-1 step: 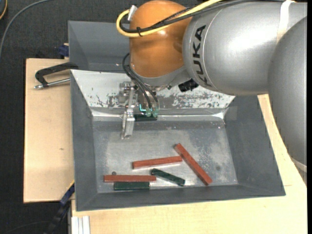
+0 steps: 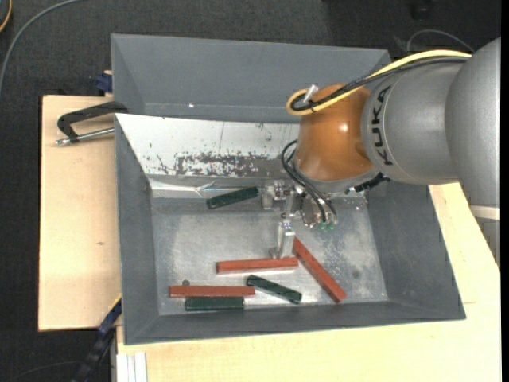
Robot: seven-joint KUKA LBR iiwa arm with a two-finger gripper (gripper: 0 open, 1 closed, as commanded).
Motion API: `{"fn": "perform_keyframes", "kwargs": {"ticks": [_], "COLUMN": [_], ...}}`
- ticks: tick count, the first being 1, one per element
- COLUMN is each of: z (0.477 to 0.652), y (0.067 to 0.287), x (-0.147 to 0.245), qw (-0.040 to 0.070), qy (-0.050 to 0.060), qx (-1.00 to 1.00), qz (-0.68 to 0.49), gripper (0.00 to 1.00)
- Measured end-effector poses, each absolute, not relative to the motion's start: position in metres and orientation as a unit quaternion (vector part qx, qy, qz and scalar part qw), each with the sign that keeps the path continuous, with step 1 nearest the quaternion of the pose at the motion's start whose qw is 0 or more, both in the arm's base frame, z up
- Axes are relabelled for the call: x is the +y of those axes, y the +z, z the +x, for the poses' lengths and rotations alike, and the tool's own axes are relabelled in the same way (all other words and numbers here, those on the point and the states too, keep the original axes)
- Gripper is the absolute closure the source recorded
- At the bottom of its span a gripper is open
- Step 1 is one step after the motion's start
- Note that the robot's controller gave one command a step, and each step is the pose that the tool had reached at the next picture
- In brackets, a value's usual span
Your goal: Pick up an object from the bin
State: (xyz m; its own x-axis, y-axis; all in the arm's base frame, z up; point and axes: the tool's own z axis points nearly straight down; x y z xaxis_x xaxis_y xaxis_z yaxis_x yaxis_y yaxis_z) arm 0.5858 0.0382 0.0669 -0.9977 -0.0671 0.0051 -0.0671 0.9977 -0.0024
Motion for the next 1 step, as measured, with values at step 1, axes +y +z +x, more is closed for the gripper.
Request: {"fn": "perform_keyframes", "kwargs": {"ticks": [1], "z": [0.5091], "y": [0.1010], "x": [-0.0081], "qw": [0.001], "qy": [0.000], "qx": [-0.998], "qz": [-0.057], "gripper": [0.00]}}
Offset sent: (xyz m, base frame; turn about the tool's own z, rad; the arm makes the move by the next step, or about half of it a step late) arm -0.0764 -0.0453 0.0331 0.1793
